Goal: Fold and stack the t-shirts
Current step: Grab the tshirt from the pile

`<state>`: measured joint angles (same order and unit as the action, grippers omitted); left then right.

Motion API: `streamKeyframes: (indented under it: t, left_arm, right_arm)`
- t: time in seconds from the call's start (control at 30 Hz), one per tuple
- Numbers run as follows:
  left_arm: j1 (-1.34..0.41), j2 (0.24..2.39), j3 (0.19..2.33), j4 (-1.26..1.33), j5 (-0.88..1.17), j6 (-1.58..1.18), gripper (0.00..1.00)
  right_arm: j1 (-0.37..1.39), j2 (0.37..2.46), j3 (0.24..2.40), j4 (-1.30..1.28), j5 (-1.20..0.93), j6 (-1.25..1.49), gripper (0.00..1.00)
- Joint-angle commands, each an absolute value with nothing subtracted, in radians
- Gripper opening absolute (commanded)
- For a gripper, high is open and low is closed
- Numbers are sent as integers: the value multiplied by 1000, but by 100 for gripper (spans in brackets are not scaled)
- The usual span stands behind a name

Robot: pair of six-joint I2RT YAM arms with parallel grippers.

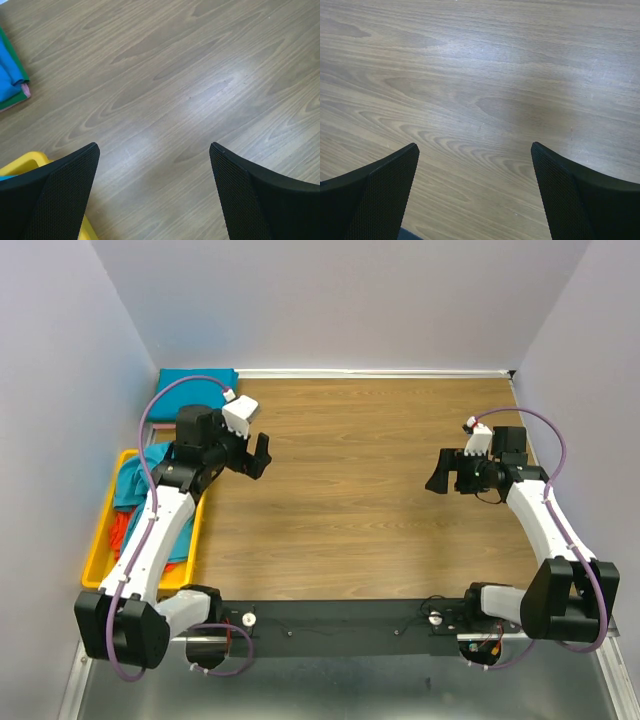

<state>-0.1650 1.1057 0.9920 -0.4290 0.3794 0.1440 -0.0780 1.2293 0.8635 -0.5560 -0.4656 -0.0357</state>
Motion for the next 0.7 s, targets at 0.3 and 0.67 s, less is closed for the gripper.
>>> streamKeyframes:
  t: [0.3,0.67]
  left_arm:
    - [-49,1363,1471,-736,443,311,98]
    - [333,1526,1614,-1028,290,564,98]
  right_arm:
    - [-84,1273,867,-571,-494,-57,100]
    - [-84,1327,890,-574,-529,-49,100]
